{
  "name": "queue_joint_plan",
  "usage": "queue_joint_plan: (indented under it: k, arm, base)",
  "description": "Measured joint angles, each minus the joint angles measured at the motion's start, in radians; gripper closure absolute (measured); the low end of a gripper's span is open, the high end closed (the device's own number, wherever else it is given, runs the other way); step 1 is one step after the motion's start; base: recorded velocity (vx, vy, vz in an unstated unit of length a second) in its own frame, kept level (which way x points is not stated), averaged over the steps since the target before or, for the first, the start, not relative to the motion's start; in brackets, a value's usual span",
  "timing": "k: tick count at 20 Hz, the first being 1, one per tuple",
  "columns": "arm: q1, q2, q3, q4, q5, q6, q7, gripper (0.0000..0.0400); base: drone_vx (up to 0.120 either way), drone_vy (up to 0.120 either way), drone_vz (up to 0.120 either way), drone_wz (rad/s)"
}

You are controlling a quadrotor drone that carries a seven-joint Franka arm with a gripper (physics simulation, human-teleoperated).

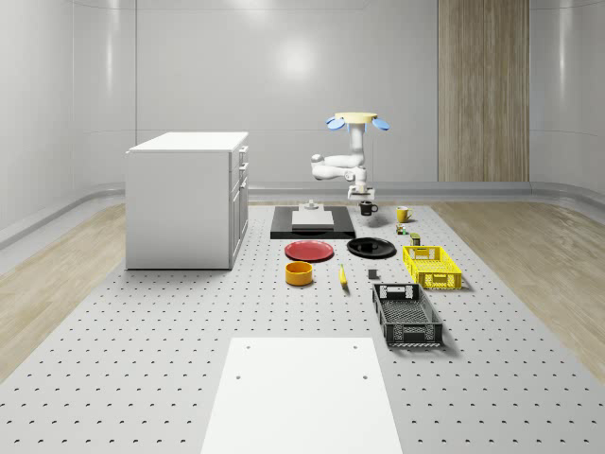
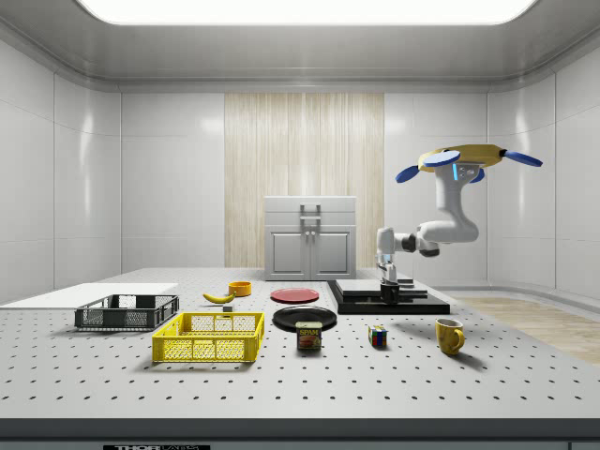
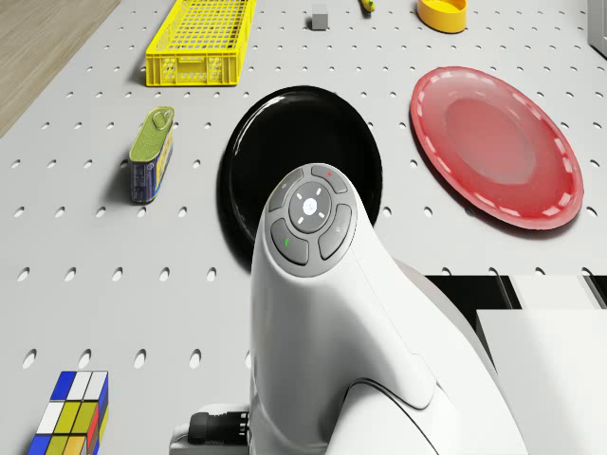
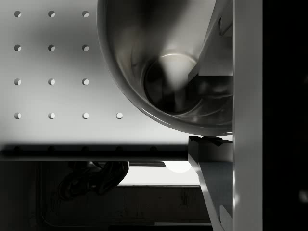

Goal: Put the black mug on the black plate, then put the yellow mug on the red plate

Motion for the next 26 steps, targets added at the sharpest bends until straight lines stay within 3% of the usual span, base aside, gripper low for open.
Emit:
queue_joint_plan:
  k: [26]
  arm:
    - [-0.012, -0.05, 0.007, 0.002, 0.021, 0.047, 0.01, 0.029]
  base:
    - [0.12, 0.0, 0.0, 0.0]
